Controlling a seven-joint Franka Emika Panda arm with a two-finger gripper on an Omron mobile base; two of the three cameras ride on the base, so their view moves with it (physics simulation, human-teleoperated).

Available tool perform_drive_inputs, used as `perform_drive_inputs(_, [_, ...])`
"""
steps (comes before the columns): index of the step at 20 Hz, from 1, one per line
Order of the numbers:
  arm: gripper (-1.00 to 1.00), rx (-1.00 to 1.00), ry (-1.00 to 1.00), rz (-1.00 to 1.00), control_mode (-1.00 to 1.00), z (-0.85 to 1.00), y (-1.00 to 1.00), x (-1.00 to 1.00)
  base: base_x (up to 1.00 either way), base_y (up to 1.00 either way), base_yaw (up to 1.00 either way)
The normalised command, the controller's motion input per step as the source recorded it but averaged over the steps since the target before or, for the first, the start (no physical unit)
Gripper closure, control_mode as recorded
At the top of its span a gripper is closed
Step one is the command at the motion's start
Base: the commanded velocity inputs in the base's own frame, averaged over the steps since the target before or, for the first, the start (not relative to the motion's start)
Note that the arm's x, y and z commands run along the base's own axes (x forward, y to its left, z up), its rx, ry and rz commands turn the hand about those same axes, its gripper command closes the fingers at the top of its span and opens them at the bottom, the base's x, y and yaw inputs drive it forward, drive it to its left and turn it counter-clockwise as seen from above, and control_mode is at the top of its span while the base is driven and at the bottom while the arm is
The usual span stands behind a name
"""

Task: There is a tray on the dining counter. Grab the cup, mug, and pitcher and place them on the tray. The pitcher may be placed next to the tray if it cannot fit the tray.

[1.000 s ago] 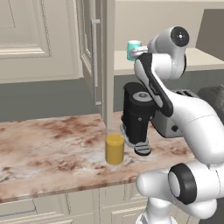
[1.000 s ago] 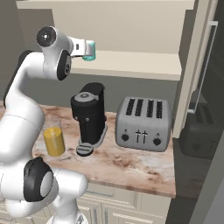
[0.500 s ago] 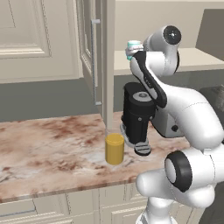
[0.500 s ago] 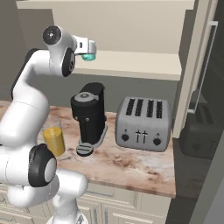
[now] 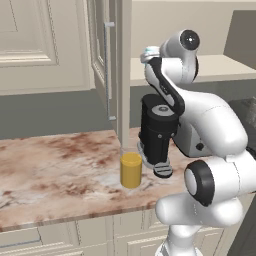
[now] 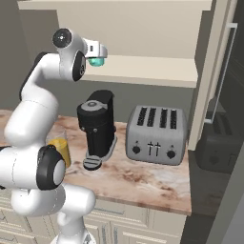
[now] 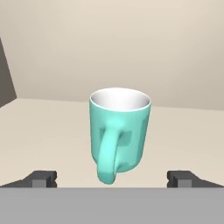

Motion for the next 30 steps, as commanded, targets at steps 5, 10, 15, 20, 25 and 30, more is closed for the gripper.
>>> perform_drive_inputs(5, [-1.0,0.0,0.0,0.0,-1.0,-0.06,0.01,0.19,0.0,0.0,0.0])
perform_drive_inputs(10, [-1.0,0.0,0.0,0.0,-1.0,-0.05,0.0,0.14,0.0,0.0,0.0])
perform_drive_inputs(15, [-1.0,0.0,0.02,0.0,-1.0,-0.06,0.02,0.21,0.0,0.0,0.0])
perform_drive_inputs(20, [-1.0,0.0,0.03,0.0,-1.0,-0.03,0.02,0.19,0.0,0.0,0.0])
perform_drive_inputs(25, [-1.0,0.0,0.04,0.0,-1.0,0.0,0.01,0.16,0.0,0.0,0.0])
perform_drive_inputs(30, [-1.0,0.0,0.03,0.0,-1.0,0.0,0.01,0.16,0.0,0.0,0.0])
